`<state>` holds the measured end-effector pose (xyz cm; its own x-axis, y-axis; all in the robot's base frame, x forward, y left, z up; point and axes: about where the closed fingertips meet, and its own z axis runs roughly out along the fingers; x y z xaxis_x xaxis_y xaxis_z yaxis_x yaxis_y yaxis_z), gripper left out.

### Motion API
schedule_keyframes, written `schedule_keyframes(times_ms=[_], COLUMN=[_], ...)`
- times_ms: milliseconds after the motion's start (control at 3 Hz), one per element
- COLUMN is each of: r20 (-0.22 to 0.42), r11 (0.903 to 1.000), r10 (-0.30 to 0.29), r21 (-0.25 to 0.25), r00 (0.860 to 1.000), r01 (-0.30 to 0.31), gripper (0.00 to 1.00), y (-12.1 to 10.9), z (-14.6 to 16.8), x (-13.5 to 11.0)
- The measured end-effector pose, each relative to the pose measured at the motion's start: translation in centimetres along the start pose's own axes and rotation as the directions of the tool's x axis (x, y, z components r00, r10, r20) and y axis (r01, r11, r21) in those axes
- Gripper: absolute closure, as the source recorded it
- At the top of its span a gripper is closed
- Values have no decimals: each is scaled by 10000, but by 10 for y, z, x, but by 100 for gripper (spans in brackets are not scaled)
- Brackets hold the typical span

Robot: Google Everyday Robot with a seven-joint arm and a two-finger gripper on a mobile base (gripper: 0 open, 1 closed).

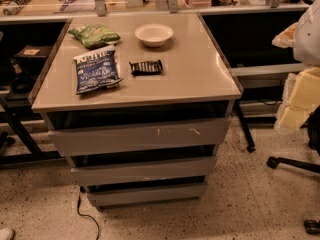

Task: Open top drawer

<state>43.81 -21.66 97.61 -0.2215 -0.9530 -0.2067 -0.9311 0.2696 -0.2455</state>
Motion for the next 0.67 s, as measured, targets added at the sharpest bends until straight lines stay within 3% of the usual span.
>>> schedule_keyframes(times_ms=[333, 667], r20=[14, 352], r11=[10000, 9999], r10=[-70, -103], r21=[70, -63], r00=[10000, 9993], r01=[70, 105], gripper=[0, 0], y=[6, 24], z=[7, 38], x=[-2, -9])
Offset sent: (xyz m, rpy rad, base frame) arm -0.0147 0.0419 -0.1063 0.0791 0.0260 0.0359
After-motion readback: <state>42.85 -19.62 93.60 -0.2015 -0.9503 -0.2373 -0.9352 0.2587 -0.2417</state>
